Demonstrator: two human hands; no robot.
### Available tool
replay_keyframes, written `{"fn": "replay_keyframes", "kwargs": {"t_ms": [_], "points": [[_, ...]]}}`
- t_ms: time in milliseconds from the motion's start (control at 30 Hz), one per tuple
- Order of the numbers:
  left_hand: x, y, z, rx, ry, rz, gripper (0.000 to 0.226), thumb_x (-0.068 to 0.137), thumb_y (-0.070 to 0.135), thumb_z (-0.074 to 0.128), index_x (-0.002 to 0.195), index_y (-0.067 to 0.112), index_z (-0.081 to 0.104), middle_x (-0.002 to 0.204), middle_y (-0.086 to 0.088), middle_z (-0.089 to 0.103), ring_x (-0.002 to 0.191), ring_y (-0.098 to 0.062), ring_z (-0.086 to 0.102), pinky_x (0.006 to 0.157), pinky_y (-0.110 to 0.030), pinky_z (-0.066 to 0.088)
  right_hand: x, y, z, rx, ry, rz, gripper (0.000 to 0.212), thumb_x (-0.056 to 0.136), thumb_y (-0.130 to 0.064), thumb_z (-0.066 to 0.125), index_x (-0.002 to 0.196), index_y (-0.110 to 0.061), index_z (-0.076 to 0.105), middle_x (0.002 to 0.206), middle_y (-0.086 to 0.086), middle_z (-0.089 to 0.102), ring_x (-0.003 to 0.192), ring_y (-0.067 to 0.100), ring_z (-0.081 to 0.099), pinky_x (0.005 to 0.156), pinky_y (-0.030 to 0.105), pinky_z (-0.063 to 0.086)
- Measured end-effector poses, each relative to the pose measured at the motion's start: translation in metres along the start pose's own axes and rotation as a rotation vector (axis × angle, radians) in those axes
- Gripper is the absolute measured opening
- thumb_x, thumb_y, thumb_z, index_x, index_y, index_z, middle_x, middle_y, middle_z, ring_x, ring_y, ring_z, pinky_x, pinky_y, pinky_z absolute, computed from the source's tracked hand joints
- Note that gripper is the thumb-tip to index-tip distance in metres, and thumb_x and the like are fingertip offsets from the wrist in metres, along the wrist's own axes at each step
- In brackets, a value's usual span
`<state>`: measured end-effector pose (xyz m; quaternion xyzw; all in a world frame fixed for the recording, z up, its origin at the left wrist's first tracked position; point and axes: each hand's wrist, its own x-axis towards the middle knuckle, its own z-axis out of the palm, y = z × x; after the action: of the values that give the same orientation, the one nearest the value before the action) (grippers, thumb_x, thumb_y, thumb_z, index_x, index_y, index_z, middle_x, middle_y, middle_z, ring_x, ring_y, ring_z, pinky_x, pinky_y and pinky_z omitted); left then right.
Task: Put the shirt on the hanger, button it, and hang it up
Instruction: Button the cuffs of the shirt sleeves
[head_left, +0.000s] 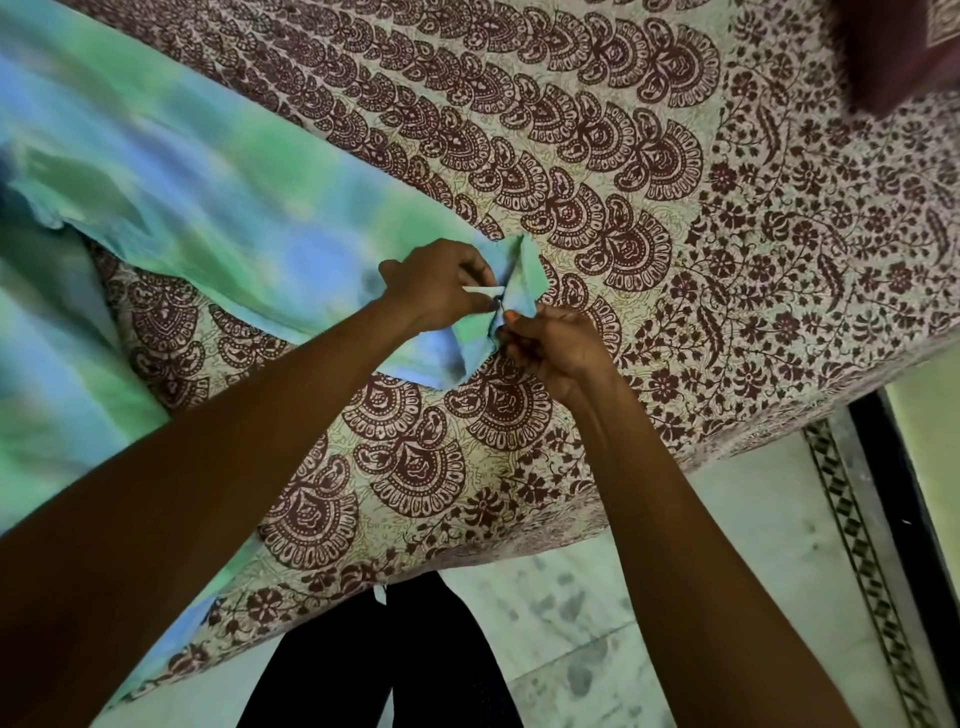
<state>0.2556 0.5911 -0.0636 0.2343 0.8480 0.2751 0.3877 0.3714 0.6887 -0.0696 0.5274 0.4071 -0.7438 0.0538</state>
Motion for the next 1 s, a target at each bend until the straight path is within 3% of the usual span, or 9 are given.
{"fn": "replay_keyframes", "kwargs": {"t_ms": [133, 200, 433, 533, 633, 700, 800, 900, 1000], "points": [[-0.003, 0.0, 0.001, -0.074, -0.013, -0.005, 0.022, 0.067, 0.038, 0.079, 0.062, 0.03, 0.059, 0.083, 0.009, 0.068, 0.095, -0.012, 0.065, 0.101, -0.047, 0.038, 0.0, 0.002, 0.0, 0.015, 0.037, -0.028, 0.021, 0.085, 0.006, 0.056, 0.073, -0.01, 0.061, 0.048, -0.006, 0.063, 0.044, 0.005, 0.056, 0.043, 0.014, 0.045], [-0.006, 0.004, 0.0, -0.127, -0.043, -0.032, 0.027, 0.055, 0.049, 0.08, 0.06, 0.029, 0.061, 0.079, 0.009, 0.069, 0.094, -0.015, 0.066, 0.1, -0.049, 0.04, 0.0, 0.005, 0.001, 0.054, 0.063, -0.04, 0.021, 0.085, 0.006, 0.056, 0.072, -0.01, 0.06, 0.047, -0.006, 0.062, 0.045, 0.006, 0.055, 0.044, 0.015, 0.046], [0.004, -0.003, 0.002, -0.182, -0.094, 0.0, 0.047, 0.026, 0.076, 0.063, 0.054, 0.037, 0.067, 0.079, 0.008, 0.072, 0.092, -0.022, 0.067, 0.094, -0.053, 0.044, -0.003, 0.015, 0.007, 0.188, 0.132, -0.042, 0.017, 0.084, 0.0, 0.063, 0.068, -0.005, 0.058, 0.049, 0.0, 0.064, 0.045, 0.008, 0.06, 0.049, 0.017, 0.053], [0.003, 0.001, 0.001, -0.125, -0.098, 0.004, 0.047, 0.032, 0.073, 0.064, 0.054, 0.031, 0.063, 0.078, 0.01, 0.07, 0.094, -0.022, 0.065, 0.095, -0.052, 0.043, -0.004, 0.015, 0.008, 0.163, 0.132, -0.057, 0.017, 0.085, -0.001, 0.062, 0.069, -0.007, 0.058, 0.051, 0.0, 0.065, 0.049, 0.008, 0.061, 0.052, 0.018, 0.052], [0.002, 0.008, 0.001, -0.011, -0.042, -0.005, 0.031, 0.057, 0.054, 0.078, 0.064, 0.027, 0.064, 0.084, 0.007, 0.068, 0.098, -0.019, 0.063, 0.098, -0.044, 0.035, -0.005, 0.017, 0.014, 0.174, 0.149, -0.098, 0.018, 0.087, 0.0, 0.059, 0.07, -0.009, 0.06, 0.054, -0.002, 0.065, 0.053, 0.007, 0.059, 0.055, 0.017, 0.051], [0.003, 0.006, 0.001, 0.046, 0.008, -0.001, 0.02, 0.07, 0.043, 0.076, 0.07, 0.026, 0.064, 0.088, 0.007, 0.068, 0.098, -0.016, 0.061, 0.089, -0.038, 0.028, -0.005, 0.019, 0.017, 0.196, 0.165, -0.117, 0.018, 0.088, 0.0, 0.058, 0.073, -0.01, 0.061, 0.06, -0.001, 0.064, 0.055, 0.007, 0.058, 0.056, 0.017, 0.051], [0.003, 0.007, 0.003, 0.02, 0.006, 0.013, 0.019, 0.071, 0.04, 0.076, 0.066, 0.027, 0.064, 0.088, 0.005, 0.07, 0.099, -0.018, 0.062, 0.095, -0.04, 0.033, -0.005, 0.025, 0.021, 0.265, 0.179, -0.158, 0.02, 0.09, -0.001, 0.055, 0.075, -0.013, 0.063, 0.058, -0.006, 0.065, 0.054, 0.005, 0.058, 0.056, 0.016, 0.05], [0.001, 0.013, 0.007, 0.095, 0.047, -0.017, 0.021, 0.073, 0.046, 0.073, 0.079, 0.026, 0.069, 0.096, 0.007, 0.07, 0.104, -0.018, 0.059, 0.082, -0.036, 0.022, -0.006, 0.032, 0.023, 0.334, 0.193, -0.212, 0.022, 0.092, 0.0, 0.051, 0.077, -0.013, 0.061, 0.063, -0.003, 0.063, 0.057, 0.006, 0.056, 0.056, 0.017, 0.05], [0.0, 0.019, 0.009, 0.121, 0.04, -0.04, 0.029, 0.073, 0.049, 0.071, 0.088, 0.024, 0.072, 0.1, 0.008, 0.07, 0.107, -0.019, 0.056, 0.08, -0.036, 0.019, -0.007, 0.036, 0.025, 0.381, 0.217, -0.244, 0.02, 0.093, 0.0, 0.05, 0.078, -0.011, 0.06, 0.071, 0.003, 0.059, 0.061, 0.01, 0.054, 0.058, 0.018, 0.049]]}}
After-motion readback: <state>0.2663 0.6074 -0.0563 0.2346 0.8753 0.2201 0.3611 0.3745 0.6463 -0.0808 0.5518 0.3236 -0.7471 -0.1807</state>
